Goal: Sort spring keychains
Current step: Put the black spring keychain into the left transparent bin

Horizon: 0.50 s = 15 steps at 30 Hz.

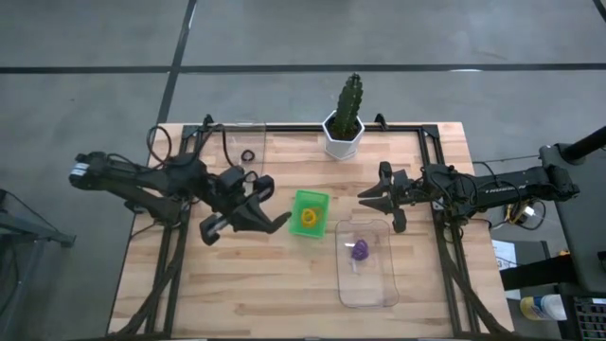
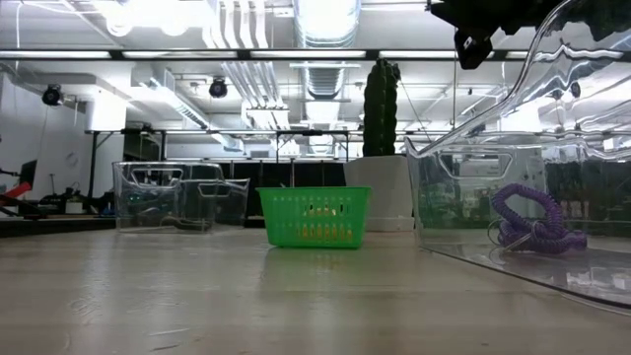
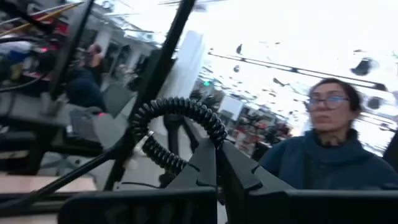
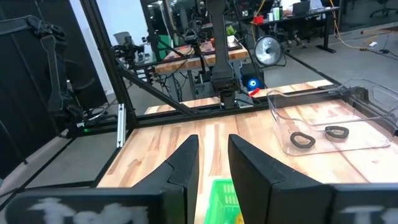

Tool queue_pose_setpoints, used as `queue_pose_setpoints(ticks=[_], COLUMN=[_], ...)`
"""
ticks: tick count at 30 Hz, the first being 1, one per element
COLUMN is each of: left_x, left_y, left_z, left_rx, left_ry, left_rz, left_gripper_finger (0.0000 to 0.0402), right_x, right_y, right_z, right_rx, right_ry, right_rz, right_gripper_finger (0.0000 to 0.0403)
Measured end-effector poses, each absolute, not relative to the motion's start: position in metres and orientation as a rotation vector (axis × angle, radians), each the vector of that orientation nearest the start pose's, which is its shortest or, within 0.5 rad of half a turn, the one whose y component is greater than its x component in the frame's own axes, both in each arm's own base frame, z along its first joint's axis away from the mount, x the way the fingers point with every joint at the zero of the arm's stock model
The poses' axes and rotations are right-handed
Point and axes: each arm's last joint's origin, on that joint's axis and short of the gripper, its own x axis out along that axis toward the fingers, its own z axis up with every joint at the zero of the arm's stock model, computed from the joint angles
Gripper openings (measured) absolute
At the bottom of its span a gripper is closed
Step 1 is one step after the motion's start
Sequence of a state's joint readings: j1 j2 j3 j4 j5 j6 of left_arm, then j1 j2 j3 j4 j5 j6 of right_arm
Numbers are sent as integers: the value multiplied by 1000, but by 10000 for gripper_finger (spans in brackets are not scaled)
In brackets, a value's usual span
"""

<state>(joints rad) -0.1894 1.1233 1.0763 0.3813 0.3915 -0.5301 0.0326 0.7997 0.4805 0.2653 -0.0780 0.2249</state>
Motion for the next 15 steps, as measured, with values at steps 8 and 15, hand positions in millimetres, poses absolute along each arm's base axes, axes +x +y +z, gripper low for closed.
queue_pose_setpoints(ticks=[8, 15], left_x=[242, 251], left_y=[-63, -63], left_z=[421, 414], left_rx=[-452, -470], left_ry=[-214, -185], left_rz=[-742, -695], left_gripper_finger=[0, 0], right_x=[184, 184], right_y=[8, 8], right_z=[267, 267], right_rx=[226, 223], right_ry=[70, 73], right_rz=[102, 101], right_gripper_finger=[68, 76])
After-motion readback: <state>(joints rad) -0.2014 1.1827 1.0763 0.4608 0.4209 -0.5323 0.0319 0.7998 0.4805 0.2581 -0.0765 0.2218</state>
